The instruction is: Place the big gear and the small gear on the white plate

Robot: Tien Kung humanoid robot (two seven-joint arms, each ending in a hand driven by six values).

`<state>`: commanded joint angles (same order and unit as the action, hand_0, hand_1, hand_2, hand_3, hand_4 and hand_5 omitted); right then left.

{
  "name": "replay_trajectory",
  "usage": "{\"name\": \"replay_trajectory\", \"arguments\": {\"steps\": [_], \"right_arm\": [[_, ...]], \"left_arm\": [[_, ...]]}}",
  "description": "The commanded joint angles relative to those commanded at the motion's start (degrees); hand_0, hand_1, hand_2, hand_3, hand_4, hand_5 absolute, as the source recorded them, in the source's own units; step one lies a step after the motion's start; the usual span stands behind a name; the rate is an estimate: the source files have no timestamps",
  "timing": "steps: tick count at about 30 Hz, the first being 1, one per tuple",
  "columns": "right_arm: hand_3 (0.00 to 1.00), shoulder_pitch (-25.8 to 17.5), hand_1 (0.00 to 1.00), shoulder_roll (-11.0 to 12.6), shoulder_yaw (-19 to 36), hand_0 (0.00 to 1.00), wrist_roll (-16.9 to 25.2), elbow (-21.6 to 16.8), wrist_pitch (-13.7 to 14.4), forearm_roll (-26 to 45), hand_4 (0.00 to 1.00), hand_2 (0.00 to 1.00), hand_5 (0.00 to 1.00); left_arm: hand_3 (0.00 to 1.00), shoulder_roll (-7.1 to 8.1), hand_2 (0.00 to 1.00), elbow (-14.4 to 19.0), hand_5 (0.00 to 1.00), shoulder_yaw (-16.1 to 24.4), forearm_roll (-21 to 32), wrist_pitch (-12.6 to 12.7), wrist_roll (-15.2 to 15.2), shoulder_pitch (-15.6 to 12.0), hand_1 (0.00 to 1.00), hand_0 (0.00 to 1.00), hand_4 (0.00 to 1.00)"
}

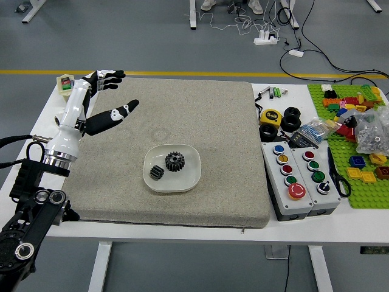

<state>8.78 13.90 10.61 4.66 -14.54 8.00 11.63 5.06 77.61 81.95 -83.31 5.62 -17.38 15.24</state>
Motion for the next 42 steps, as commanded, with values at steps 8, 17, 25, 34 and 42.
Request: {"name": "replay_trajectory", "arguments": {"steps": [8, 17, 25, 34, 42], "right_arm": [[0.468, -0.6, 0.617, -0.3, -0.5, 0.619, 0.0, 0.0, -0.1, -0.1, 0.722, 0.670, 0.590], [0.468, -0.9, 0.618, -0.6, -1.1, 0.619, -0.4, 0.0, -0.1, 0.0, 0.721, 0.670, 0.589], [0.468, -0.9, 0.617, -0.7, -1.0, 0.618, -0.4, 0.0, -0.1, 0.0, 0.721, 0.669, 0.589], [0.468, -0.8, 0.617, -0.7, -0.9, 0.618, -0.5, 0.0, -0.1, -0.1, 0.720, 0.670, 0.589], [0.467, -0.6, 0.617, -0.7, -0.9, 0.618, -0.6, 0.0, -0.2, -0.3, 0.720, 0.671, 0.589]], "left_arm": [[0.700, 1.01, 0.751, 5.3, 0.587, 8.1, 18.9, -8.4, 10.4, -6.9, 0.642, 0.631, 0.860], [0.764, 0.96, 0.750, 7.2, 0.849, 18.3, 27.1, -13.4, 19.1, -8.1, 0.641, 0.524, 0.856], [0.768, 0.67, 0.750, 7.4, 0.998, 21.5, 25.7, -14.5, 21.1, -9.2, 0.648, 0.526, 0.859], [0.772, 0.59, 0.749, 6.6, 0.998, 22.2, 23.8, -14.9, 21.6, -9.8, 0.651, 0.532, 0.857], [0.770, 0.48, 0.745, 6.3, 0.998, 23.1, 23.4, -14.2, 21.2, -9.7, 0.652, 0.534, 0.856]]}}
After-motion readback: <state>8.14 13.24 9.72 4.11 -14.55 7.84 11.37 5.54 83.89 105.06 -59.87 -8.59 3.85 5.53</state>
